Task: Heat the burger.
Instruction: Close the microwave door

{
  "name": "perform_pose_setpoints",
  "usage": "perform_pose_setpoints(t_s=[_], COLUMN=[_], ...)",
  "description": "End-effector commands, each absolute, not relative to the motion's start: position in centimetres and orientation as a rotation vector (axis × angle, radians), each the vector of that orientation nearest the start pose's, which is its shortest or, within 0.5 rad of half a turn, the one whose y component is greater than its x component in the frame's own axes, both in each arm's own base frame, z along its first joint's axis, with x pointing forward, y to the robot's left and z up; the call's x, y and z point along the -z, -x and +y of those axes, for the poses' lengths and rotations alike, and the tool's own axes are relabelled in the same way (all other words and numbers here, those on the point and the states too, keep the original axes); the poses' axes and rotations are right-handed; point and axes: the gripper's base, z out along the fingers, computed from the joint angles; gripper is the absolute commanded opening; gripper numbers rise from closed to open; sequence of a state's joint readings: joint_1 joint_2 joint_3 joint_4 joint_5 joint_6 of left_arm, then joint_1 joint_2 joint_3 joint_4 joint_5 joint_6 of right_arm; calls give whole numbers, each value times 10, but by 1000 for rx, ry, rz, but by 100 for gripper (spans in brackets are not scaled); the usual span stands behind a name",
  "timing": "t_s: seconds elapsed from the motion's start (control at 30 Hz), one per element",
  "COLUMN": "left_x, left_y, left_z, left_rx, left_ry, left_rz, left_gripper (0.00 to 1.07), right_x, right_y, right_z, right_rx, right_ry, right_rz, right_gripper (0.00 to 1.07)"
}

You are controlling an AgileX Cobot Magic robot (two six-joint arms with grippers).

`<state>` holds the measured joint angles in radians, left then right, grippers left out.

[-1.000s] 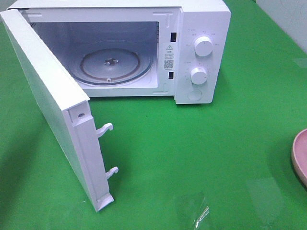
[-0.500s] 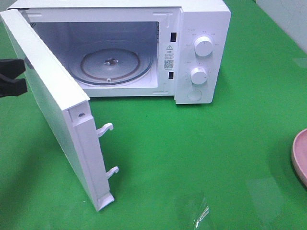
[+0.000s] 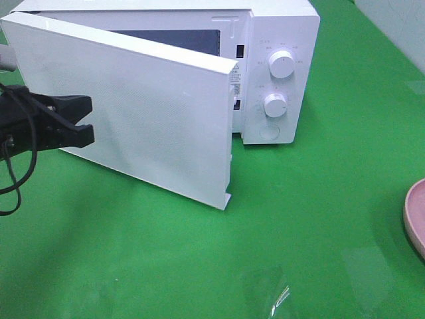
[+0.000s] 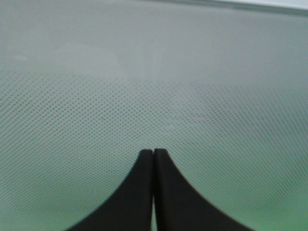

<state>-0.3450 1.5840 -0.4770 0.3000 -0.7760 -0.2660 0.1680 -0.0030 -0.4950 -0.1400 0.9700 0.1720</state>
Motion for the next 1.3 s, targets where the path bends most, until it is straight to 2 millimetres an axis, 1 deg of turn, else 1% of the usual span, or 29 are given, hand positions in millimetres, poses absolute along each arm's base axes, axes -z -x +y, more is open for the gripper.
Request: perform_pose_setpoints(t_s=[0.03,0.13,0.17,0.2,0.27,0.37,0.47,0.53,0.57,0.6,0.63,0.8,0.87,0.9,1.0,1.17,1.2,1.3], left_x=[-186,-187,-187,-187,-186,-185,-184,-185,-185,-185,-185,-185,-184,-184,-179,-180,-181,-182], left_y=[-265,-266,-271,-271,-277,-281,-291,-293,-300,-300,-306,-311,-316,-316,-320,-327,-330,-335], left_z=[-127,-131,-138,-138,-154,-159,-170,-171,-176,-176,-180,-188,-202,-202,-213,-222,-226,-229], left_rx=[489,489,498,498,524,532,544,544,547,547,546,556,572,572,586,598,604,602], left_ry=[-401,-406,-416,-416,-446,-451,-440,-434,-431,-431,-435,-443,-464,-464,-467,-437,-439,-439], left_rz=[1759,1754,1745,1745,1735,1733,1726,1726,1725,1725,1728,1719,1714,1714,1716,1707,1697,1696], left_gripper=[0,0,0,0,0,0,0,0,0,0,0,0,0,0,0,0,0,0], right_x=[-284,-284,-284,-284,-284,-284,-284,-284,-284,-284,-284,-284,-284,-284,-284,-284,-284,-284], right_y=[4,4,4,4,4,4,4,4,4,4,4,4,4,4,4,4,4,4], right_z=[-11,-11,-11,-11,-11,-11,-11,-11,-11,-11,-11,-11,-11,-11,-11,-11,-11,-11], right_rx=[-56,-56,-56,-56,-56,-56,-56,-56,-56,-56,-56,-56,-56,-56,-56,-56,-56,-56], right_ry=[1,1,1,1,1,1,1,1,1,1,1,1,1,1,1,1,1,1], right_rz=[1916,1916,1916,1916,1916,1916,1916,1916,1916,1916,1916,1916,1916,1916,1916,1916,1916,1916], right_gripper=[76,76,76,76,76,76,76,76,76,76,76,76,76,76,76,76,76,76])
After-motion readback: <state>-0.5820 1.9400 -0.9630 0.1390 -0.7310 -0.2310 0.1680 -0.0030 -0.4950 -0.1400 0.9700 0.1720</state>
